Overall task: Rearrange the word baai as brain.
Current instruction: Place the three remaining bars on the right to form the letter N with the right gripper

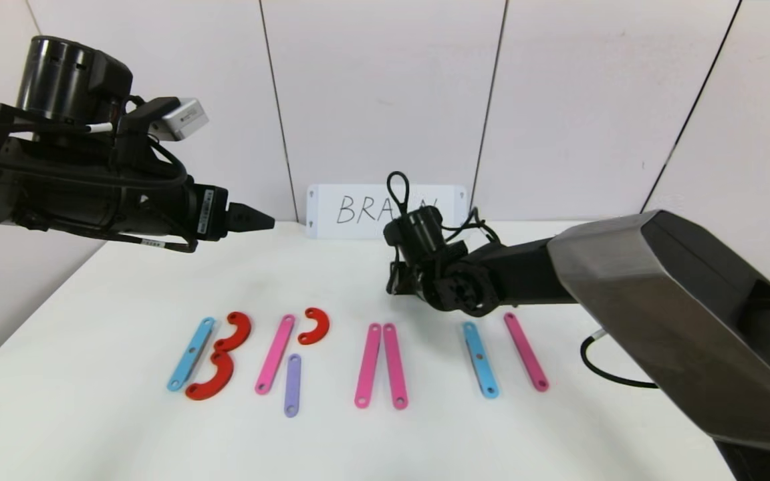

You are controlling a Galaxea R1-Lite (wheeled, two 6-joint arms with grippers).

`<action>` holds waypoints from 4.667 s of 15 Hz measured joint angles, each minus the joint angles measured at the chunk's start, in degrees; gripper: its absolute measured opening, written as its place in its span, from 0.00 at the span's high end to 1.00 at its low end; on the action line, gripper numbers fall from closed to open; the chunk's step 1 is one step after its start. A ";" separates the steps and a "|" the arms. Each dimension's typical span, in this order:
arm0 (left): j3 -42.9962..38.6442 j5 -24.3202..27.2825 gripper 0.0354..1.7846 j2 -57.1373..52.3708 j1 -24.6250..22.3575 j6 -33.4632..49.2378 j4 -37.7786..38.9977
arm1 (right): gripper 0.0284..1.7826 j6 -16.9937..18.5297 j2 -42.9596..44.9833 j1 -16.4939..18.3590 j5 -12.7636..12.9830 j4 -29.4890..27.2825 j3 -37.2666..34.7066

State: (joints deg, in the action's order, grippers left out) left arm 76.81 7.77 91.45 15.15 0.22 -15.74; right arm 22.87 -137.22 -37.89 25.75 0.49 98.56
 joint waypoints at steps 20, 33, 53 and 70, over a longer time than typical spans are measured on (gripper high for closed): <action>-0.18 0.22 0.02 0.28 -0.05 0.00 -0.16 | 0.89 -19.79 42.01 18.26 -28.83 13.86 -54.49; -0.27 0.20 0.02 0.48 0.04 0.02 -0.13 | 0.89 -32.65 35.95 29.03 -41.27 25.17 -64.68; -0.20 0.17 0.02 0.61 0.00 0.02 -0.07 | 0.89 -31.77 26.90 29.16 -38.39 38.10 -66.78; -0.20 0.20 0.02 0.59 -0.02 0.02 -0.18 | 0.85 -31.77 27.38 28.42 -38.39 38.24 -67.39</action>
State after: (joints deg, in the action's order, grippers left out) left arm 76.62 7.96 92.04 15.13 0.24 -15.92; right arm -8.90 -109.84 -9.47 -12.64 38.73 31.17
